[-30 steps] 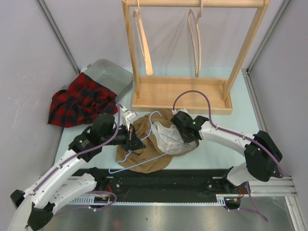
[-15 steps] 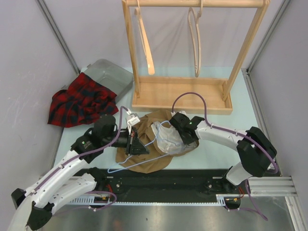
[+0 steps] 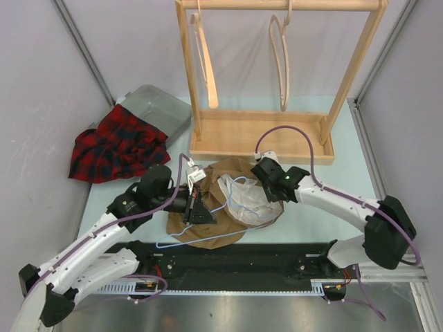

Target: Place the skirt on the hanger

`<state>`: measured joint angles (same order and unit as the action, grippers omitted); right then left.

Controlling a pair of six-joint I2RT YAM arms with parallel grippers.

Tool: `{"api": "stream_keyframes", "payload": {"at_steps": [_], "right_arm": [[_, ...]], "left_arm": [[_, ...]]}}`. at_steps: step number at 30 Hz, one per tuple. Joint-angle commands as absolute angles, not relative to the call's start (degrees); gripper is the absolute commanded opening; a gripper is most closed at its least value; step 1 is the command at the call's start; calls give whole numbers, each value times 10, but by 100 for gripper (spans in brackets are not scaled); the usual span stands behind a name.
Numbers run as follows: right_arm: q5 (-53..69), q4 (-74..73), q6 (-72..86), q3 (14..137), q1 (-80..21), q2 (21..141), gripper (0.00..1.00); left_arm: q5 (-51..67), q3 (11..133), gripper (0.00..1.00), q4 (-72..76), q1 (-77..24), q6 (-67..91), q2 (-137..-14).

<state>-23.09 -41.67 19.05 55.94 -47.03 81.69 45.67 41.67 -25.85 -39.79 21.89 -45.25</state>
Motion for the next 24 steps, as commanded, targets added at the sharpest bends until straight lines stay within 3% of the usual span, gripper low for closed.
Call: {"api": "stream_keyframes", "payload": {"at_steps": [1, 6, 8, 9, 13, 24], "right_arm": [[-231, -410, 196, 556, -460, 759, 0], [-199, -407, 187, 544, -451, 748, 0], [-185, -403, 181, 541, -451, 755, 8], [-176, -400, 177, 540, -453, 758, 18], [-162, -390, 167, 538, -457, 774, 30], [-147, -365, 147, 527, -471, 803, 33]], "left_arm": [[460, 420, 0, -243, -403, 200, -464], [433, 429, 0, -244, -403, 203, -475], [432, 430, 0, -243, -404, 205, -480], [428, 430, 0, -243, -404, 207, -480], [425, 432, 0, -242, -407, 208, -483], [419, 439, 0, -235, -411, 206, -510]]}}
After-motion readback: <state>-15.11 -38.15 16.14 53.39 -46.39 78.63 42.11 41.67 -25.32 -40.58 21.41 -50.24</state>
